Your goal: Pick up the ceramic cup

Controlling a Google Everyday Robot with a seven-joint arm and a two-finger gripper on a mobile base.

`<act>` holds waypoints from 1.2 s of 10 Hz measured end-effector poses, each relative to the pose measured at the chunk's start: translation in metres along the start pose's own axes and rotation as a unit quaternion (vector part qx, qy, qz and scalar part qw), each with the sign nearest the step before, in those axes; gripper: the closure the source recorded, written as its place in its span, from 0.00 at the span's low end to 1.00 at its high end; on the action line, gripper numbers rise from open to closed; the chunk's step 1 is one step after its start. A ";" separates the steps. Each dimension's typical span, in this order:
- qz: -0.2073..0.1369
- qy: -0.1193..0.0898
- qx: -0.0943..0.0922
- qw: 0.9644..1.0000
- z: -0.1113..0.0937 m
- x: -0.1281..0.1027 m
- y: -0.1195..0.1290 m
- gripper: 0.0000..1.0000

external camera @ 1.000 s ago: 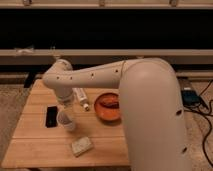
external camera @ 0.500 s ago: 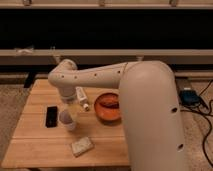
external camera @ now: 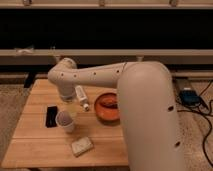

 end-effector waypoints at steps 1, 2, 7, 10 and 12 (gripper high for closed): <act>0.000 0.000 0.000 1.000 0.000 0.000 0.000 0.20; -0.001 -0.001 0.000 1.000 0.000 0.001 0.001 0.20; -0.014 0.020 0.000 1.000 -0.011 0.027 0.018 0.20; -0.012 0.024 0.007 1.000 -0.010 0.028 0.014 0.20; -0.001 0.032 0.013 0.999 -0.005 0.024 0.008 0.20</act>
